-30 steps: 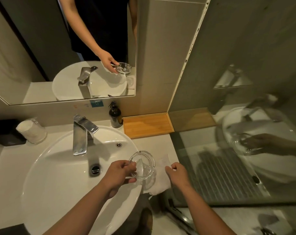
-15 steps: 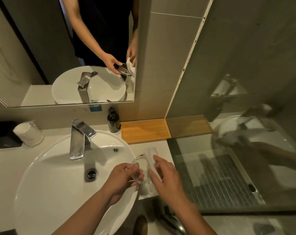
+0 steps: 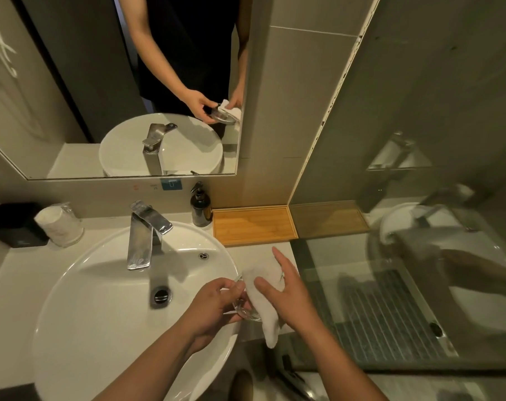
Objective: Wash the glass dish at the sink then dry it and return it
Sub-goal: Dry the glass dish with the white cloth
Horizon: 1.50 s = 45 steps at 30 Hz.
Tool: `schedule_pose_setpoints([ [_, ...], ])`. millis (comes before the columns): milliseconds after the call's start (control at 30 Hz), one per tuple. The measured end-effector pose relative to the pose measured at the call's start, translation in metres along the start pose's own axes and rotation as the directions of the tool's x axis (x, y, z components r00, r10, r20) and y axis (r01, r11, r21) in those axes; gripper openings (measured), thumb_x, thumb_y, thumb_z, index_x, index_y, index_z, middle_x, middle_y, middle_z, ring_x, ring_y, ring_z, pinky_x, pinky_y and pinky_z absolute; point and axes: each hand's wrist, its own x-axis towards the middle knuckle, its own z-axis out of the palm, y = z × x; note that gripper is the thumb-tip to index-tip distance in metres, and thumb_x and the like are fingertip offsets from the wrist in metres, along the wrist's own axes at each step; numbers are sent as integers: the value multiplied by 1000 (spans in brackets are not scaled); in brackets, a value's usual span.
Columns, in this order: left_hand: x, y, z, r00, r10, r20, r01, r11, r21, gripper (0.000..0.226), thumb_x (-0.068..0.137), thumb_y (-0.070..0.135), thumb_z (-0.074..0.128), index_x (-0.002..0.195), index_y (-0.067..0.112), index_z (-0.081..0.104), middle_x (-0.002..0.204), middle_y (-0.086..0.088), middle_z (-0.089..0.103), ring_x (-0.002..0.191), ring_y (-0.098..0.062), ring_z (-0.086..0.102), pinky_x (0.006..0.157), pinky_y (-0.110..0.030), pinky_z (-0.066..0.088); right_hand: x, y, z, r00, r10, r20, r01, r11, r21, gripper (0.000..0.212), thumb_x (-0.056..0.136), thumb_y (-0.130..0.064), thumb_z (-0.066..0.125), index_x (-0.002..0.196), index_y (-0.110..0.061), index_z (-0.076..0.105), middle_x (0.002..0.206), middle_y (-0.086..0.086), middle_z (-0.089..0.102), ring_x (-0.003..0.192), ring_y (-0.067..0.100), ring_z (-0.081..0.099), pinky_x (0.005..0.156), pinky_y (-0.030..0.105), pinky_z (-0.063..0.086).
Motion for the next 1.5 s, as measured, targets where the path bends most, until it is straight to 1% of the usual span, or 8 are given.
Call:
schedule_pose_setpoints([
  [267,-2,-11,11,996,73,-45,-77,993,-85,23,95,18,65,96,-5,65,88,-27,70,78,-35,66,74,-40,60,-2,1,17,976,168,-141,-160,985,65,67,96,-41,66,153,-31,33,142,-6,50,129,21,53,96,28,49],
  [433,-3,-16,11,999,20,-27,-25,982,-187,18,95,14,65,103,-2,60,93,-25,70,81,-30,68,76,-40,58,2,1,23,932,288,-220,-284,958,46,45,93,-40,70,123,-10,55,113,4,67,99,20,66,62,18,48],
  [600,0,8,-3,997,-51,61,47,996,70,32,93,30,68,104,0,66,103,-24,75,92,-30,70,96,-51,55,5,3,19,970,206,-129,-210,978,-14,25,94,-33,69,113,-17,66,103,-2,71,96,16,70,69,23,53],
  [767,0,31,-4,994,-17,106,-10,970,242,28,99,29,60,103,5,76,92,-15,75,84,-25,70,74,-37,60,7,-11,8,995,95,12,-92,980,-178,28,94,-35,69,118,-22,64,107,-6,69,95,7,66,67,18,47],
  [967,1,27,2,999,-9,31,3,987,160,30,102,23,55,102,1,75,90,-20,75,79,-24,70,76,-44,59,3,-26,6,995,77,59,-75,997,-33,92,81,-52,79,154,-43,24,142,-18,42,133,13,45,107,44,46],
  [1200,-1,22,6,998,53,-14,-51,992,119,26,101,20,57,102,2,74,86,-18,73,77,-24,69,66,-35,59,7,-22,14,999,7,-52,-11,997,-76,57,90,-50,69,143,-45,48,147,-7,56,130,19,55,98,32,45],
  [1333,-3,15,11,997,57,-51,-57,998,11,24,101,18,57,93,2,74,82,-23,69,75,-30,63,56,-33,55,6,-19,13,995,24,-99,-31,997,-66,55,91,-47,70,142,-41,50,139,-6,62,122,19,61,104,42,53],
  [1500,-3,-2,21,994,51,-97,-62,992,-112,25,101,18,57,100,2,76,90,-18,75,84,-28,71,73,-39,57,3,-14,14,982,54,-181,-64,997,-50,51,92,-47,69,140,-42,52,133,-7,65,116,18,63,98,45,57],
])
